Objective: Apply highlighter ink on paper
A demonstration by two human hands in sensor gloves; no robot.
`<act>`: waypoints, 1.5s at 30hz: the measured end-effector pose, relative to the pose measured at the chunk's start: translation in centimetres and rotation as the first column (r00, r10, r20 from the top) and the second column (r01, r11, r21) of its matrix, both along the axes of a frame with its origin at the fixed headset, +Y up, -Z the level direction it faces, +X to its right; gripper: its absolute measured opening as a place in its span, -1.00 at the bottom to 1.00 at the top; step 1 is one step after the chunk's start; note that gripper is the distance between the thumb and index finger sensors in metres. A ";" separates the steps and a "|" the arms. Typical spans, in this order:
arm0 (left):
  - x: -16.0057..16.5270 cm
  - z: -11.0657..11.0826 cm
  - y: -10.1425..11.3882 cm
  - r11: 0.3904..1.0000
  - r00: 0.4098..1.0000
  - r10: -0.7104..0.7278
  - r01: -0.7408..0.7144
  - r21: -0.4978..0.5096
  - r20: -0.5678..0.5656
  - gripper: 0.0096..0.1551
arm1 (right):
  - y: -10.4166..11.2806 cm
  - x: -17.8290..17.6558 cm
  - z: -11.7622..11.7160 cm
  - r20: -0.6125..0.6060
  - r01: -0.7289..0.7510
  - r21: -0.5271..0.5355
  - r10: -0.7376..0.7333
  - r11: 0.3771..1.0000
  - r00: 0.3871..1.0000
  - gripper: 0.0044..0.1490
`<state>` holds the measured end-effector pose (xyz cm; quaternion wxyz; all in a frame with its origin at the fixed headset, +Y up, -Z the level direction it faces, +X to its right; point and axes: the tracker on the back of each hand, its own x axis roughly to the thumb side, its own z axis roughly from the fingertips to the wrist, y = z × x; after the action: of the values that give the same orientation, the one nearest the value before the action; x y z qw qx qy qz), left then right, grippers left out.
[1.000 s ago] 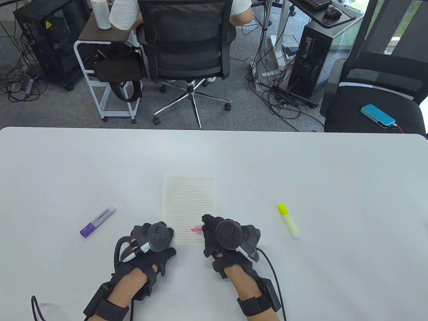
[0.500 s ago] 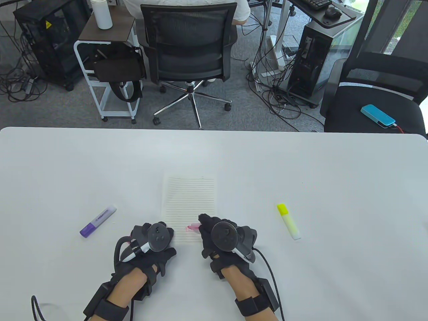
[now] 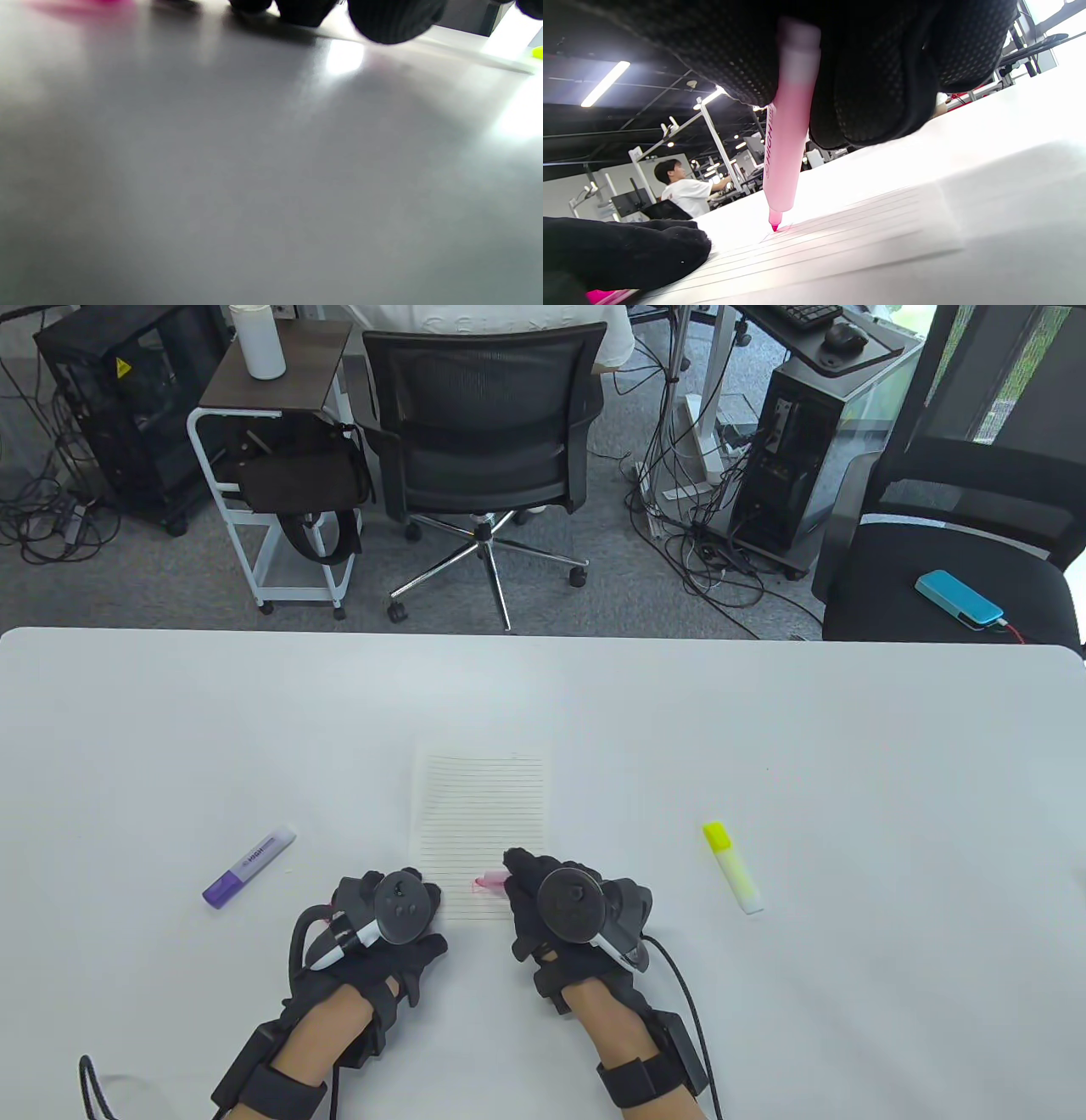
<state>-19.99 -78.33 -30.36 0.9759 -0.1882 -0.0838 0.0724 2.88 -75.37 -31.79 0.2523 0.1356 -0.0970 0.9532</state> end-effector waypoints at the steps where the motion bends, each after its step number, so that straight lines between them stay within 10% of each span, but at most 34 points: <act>1: 0.0 0.0 0.0 1.000 1.000 0.000 0.000 0.000 0.000 -0.19 | 0.1 0.0 0.0 0.005 -0.008 0.000 0.008 1.000 1.000 -0.53; 45: 0.0 0.0 0.0 1.000 1.000 0.000 0.000 0.000 0.000 -0.19 | -0.1 0.4 -0.3 0.022 0.048 -0.035 -0.047 0.998 0.999 -0.55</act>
<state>-19.99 -78.33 -30.36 0.9759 -0.1882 -0.0839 0.0724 3.27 -75.43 -32.06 0.2763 0.1185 -0.0858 0.9499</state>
